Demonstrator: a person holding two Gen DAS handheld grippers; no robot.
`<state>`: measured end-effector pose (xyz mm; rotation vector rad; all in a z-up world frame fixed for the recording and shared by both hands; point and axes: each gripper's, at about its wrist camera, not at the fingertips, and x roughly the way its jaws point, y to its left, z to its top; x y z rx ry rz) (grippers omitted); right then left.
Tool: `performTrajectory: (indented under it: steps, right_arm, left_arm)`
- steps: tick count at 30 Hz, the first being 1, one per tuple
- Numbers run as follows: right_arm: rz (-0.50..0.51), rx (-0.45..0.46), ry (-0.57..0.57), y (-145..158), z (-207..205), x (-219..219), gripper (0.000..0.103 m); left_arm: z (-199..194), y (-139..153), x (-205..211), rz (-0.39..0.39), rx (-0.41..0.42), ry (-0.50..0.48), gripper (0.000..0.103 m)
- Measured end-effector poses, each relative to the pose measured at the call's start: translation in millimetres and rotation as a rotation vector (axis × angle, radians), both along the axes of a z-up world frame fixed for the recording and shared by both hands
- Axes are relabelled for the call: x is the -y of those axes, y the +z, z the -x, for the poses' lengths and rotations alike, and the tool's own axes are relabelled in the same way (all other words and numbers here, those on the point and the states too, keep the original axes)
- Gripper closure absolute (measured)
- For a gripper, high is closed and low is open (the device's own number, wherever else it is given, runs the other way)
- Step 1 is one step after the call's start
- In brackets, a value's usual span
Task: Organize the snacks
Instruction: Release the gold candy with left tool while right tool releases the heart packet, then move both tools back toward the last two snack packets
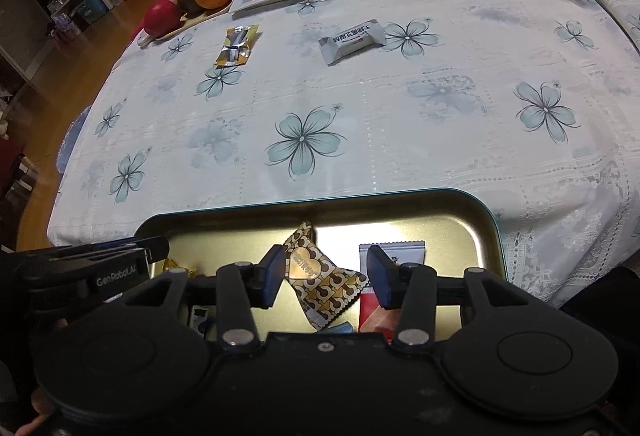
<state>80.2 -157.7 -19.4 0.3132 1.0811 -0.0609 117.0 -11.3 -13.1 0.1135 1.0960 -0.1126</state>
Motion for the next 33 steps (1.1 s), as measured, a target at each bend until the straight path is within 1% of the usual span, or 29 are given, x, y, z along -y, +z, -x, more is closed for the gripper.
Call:
performTrajectory:
  steps: [6, 7, 8, 10, 12, 16, 19, 21, 23, 25, 27, 29, 31, 33]
  right_arm:
    - [0.027, -0.006, -0.019, 0, 0, 2, 0.053]
    - [0.029, -0.008, -0.024, -1, -1, 3, 0.052]
    - [0.029, -0.011, -0.028, -1, -1, 4, 0.052]
    - [0.023, -0.022, -0.038, -3, -2, 6, 0.052]
    - [0.014, -0.037, -0.054, -5, -3, 9, 0.052]
    - [0.005, -0.080, -0.096, -11, -6, 15, 0.052]
    - [-0.008, -0.105, -0.122, -12, -9, 19, 0.052]
    - [-0.003, -0.118, -0.133, -13, -12, 21, 0.052]
    - [-0.008, -0.127, -0.148, -12, -15, 24, 0.052]
    - [-0.036, -0.143, -0.157, -11, -20, 29, 0.052]
    - [-0.054, -0.165, -0.161, -10, -26, 32, 0.052]
    - [-0.062, -0.166, -0.168, -7, -32, 35, 0.052]
    - [-0.070, -0.165, -0.170, -2, -40, 39, 0.052]
    - [-0.074, -0.162, -0.170, 3, -50, 43, 0.052]
  left_arm:
    - [7, 9, 3, -0.047, 0.091, -0.002, 0.068]
    - [8, 11, 3, -0.050, 0.102, 0.002, 0.066]
    - [9, 12, 3, -0.056, 0.111, 0.006, 0.061]
    - [9, 13, 3, -0.068, 0.125, 0.021, 0.056]
    - [9, 14, 3, -0.078, 0.133, 0.032, 0.056]
    - [5, 14, -1, -0.057, 0.112, 0.055, 0.056]
    - [-3, 10, -4, -0.046, 0.056, 0.081, 0.056]
    - [-8, 8, -8, -0.022, 0.013, 0.090, 0.056]
    - [-13, 10, -11, 0.010, -0.010, 0.095, 0.056]
    - [-17, 16, -12, 0.033, -0.012, 0.098, 0.056]
    - [-23, 25, -10, 0.039, 0.006, 0.088, 0.056]
    - [-30, 34, -8, 0.036, 0.022, 0.076, 0.056]
    - [-40, 41, -7, 0.053, 0.031, 0.064, 0.056]
    - [-57, 47, -4, 0.055, 0.034, 0.060, 0.056]
